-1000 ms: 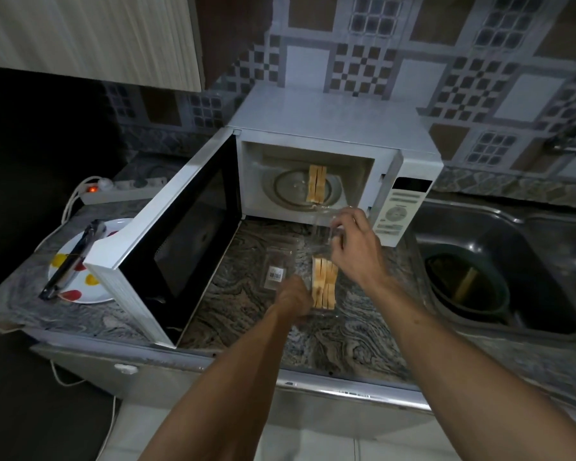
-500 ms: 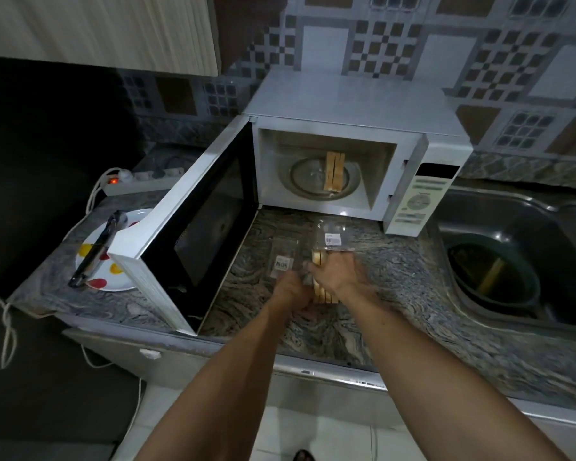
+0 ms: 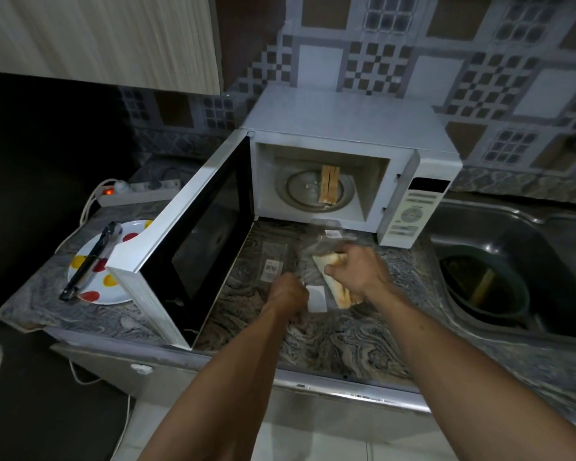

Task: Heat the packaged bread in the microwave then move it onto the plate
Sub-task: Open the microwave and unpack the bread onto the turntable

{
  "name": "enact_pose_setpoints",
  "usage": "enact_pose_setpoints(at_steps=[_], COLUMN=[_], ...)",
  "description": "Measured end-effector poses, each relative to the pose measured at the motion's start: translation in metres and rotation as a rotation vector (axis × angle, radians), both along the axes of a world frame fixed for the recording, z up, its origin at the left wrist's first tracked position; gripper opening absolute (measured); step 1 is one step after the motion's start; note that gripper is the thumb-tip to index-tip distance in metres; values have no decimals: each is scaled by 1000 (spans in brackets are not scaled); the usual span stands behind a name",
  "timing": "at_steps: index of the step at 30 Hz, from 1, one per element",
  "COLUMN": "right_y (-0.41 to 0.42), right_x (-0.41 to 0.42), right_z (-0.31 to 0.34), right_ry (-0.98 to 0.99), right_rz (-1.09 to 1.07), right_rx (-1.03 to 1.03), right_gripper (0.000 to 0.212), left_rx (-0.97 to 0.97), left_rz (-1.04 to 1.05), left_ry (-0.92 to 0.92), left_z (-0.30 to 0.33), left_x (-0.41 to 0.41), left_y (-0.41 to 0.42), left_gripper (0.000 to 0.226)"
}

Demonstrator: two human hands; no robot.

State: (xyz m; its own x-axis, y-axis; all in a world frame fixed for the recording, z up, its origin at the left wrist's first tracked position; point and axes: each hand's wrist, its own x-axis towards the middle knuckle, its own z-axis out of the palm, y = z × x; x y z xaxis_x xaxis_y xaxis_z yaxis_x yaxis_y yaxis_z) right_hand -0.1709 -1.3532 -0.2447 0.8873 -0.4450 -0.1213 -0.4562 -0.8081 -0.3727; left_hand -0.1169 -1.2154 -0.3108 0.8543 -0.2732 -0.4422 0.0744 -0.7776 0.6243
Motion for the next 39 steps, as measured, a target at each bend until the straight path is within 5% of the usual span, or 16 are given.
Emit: enact_pose_setpoints(at_steps=[13,18,21,30,39], right_y=[-55,-55,-53,-44,-40], right_x=[-20,5,26,104,200], right_z=[29,29,31,28,24], right_ry=[-25,-94,-150,-220,-292], right_rz=[-82,-105,-116,-110,-71], right_rx=[-4,25,24,69,112], right_gripper=[57,56,54,40,45], left_rx=[149,-1,71,386,427], left_rz=[-76,-136,-229,-265,-372], left_ry=[-223,-198,-146,-147,-25], left_z=[-8,-30,-44,-60,-51], left_x=[10,16,25,32,39], left_y=[-18,-16,-16,-30,-31], left_gripper=[40,83,102,88,87])
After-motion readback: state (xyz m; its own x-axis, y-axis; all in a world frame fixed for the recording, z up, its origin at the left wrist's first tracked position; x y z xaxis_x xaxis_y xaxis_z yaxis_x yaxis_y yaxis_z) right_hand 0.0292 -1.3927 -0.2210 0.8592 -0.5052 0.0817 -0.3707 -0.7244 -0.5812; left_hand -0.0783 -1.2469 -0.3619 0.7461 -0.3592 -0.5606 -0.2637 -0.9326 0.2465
